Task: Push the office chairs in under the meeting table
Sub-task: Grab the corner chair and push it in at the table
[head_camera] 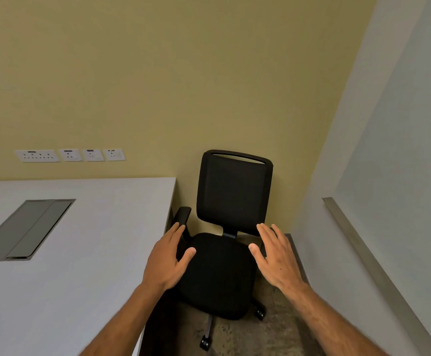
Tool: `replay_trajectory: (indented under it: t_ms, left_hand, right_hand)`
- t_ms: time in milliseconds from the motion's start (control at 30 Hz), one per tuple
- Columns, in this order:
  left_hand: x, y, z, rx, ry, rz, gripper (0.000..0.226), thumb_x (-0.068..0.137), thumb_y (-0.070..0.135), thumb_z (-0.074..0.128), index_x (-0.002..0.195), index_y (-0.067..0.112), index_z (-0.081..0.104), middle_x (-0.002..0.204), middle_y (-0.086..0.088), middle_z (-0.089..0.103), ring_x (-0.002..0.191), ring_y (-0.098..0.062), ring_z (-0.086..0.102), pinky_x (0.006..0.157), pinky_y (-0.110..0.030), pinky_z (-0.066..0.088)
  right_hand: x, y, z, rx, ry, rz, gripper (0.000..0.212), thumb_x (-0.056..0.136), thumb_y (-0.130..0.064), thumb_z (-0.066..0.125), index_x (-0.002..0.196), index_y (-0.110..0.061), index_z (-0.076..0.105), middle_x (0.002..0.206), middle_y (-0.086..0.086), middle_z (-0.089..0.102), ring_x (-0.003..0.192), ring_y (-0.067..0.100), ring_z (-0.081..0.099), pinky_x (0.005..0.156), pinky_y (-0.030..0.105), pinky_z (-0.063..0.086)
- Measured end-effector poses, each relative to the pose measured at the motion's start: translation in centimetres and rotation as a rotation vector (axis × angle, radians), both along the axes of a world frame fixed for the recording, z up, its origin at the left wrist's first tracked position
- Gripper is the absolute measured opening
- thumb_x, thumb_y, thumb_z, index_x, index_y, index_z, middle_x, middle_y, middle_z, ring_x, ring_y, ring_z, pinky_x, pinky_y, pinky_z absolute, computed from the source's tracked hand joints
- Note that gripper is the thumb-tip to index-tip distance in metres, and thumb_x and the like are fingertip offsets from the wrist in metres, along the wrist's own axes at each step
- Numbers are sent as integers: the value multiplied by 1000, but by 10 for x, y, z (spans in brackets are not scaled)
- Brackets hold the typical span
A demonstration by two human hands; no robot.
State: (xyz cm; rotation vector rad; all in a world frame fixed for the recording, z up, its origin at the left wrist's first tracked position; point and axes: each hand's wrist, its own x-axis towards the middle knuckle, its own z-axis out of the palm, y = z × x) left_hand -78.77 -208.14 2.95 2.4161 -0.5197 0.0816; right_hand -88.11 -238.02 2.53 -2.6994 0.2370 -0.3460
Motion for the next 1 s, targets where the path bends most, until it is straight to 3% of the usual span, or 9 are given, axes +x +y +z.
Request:
replay_trajectory:
  t_ms: [133, 367, 533, 800, 1000]
  left_hand:
    - [52, -29, -26, 50, 34, -52, 77, 91, 78, 35, 156, 38, 27, 163, 11, 27, 147, -15, 30, 116, -39, 28]
    - [133, -72, -65, 139, 107, -162, 77, 91, 77, 35, 155, 35, 30, 161, 7, 34, 146, -15, 34, 113, -34, 27]
    - [183, -101, -70, 123, 90, -136, 75, 92, 73, 39, 155, 32, 31, 160, 6, 36, 144, -15, 35, 112, -35, 29]
    - [311, -178, -61, 149, 90, -36, 71, 96, 63, 45, 156, 30, 28, 161, 0, 33, 145, -22, 35, 114, -43, 32]
    - [448, -266, -48, 219, 50, 31, 66, 100, 48, 51, 156, 20, 30, 163, -5, 31, 145, -26, 34, 116, -43, 31]
  right_hand:
    - [31, -31, -19, 17, 44, -87, 68, 101, -60, 28, 158, -23, 26, 165, -4, 28, 153, 19, 13, 120, 33, 14]
    - [64, -82, -53, 72, 209, -252, 66, 103, -56, 36, 158, -22, 26, 164, 0, 29, 153, 21, 16, 122, 41, 22]
    - [112, -122, -49, 48, 252, -241, 66, 102, -59, 35, 158, -25, 26, 164, 0, 29, 153, 21, 18, 121, 42, 24]
    - [282, -224, -28, -2, 248, -55, 64, 103, -50, 45, 157, -20, 28, 158, 5, 38, 146, 23, 31, 116, 41, 33]
    - [435, -294, -50, -24, 317, 82, 67, 102, -44, 49, 158, -16, 25, 163, 4, 30, 152, 24, 21, 122, 41, 27]
